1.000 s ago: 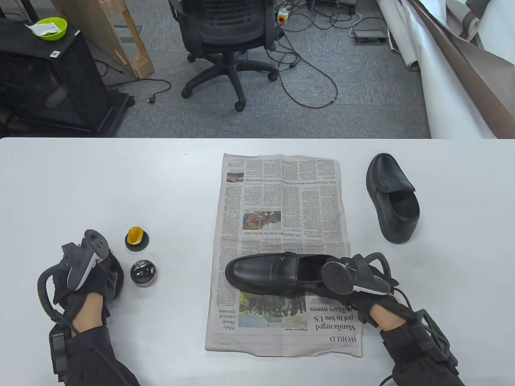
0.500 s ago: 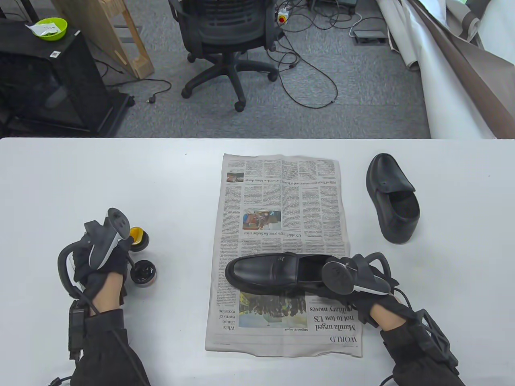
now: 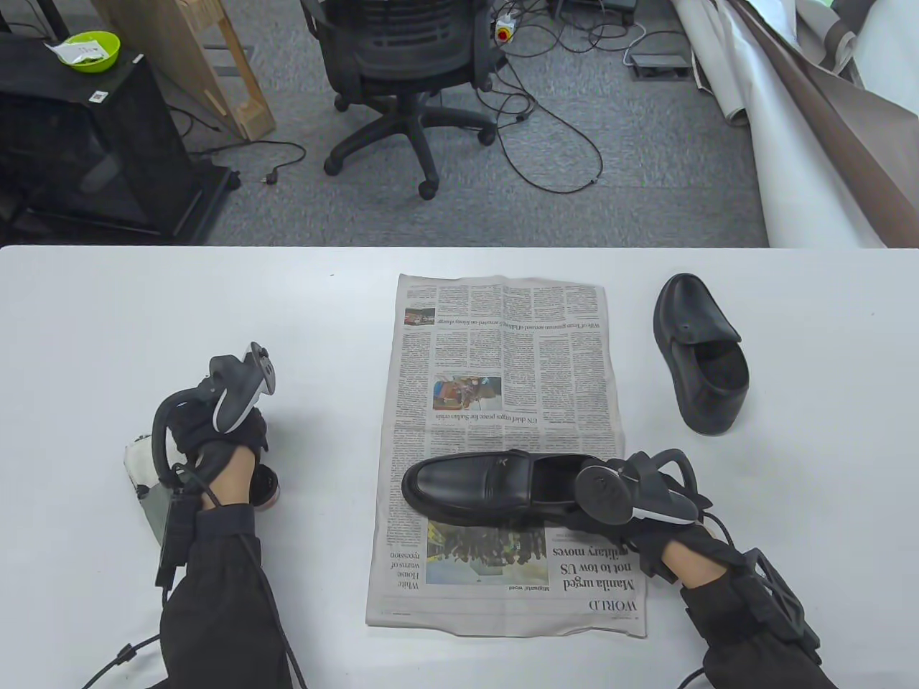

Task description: Dip and apply built-in sponge shoe polish on shoes

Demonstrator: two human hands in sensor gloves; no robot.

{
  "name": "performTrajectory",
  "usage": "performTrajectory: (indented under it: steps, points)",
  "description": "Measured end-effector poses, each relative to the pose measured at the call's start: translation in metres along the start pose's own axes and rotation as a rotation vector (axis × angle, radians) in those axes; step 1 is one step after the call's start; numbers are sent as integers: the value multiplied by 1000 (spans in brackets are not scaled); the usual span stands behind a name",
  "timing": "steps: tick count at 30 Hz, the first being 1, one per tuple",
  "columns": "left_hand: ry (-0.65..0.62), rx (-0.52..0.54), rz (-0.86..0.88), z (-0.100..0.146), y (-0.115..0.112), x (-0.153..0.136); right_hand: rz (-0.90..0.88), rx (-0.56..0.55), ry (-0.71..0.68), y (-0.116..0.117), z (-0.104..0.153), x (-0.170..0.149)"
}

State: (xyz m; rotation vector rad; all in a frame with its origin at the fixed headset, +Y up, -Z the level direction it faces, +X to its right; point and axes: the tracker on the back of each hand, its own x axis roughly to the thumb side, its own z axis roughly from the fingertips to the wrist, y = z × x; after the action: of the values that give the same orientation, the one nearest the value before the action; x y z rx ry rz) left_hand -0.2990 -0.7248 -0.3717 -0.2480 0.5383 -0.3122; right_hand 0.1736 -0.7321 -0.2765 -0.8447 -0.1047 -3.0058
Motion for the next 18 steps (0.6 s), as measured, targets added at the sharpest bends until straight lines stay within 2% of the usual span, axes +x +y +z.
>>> performTrajectory:
  steps: [4, 7, 9, 14, 18]
  points:
    - [-18, 24, 23, 13, 16, -11, 3, -1, 1, 0, 0, 0]
    - [-42, 44, 19, 36, 33, -24, 6, -1, 5, 0, 0, 0]
    - [-63, 15, -7, 52, 38, -30, 11, -2, 9, 0, 0, 1]
    - [-146, -71, -18, 77, 22, -33, 22, -2, 20, 0, 1, 1]
    - [-149, -19, 2, 85, 7, -28, 24, -1, 27, 0, 1, 2]
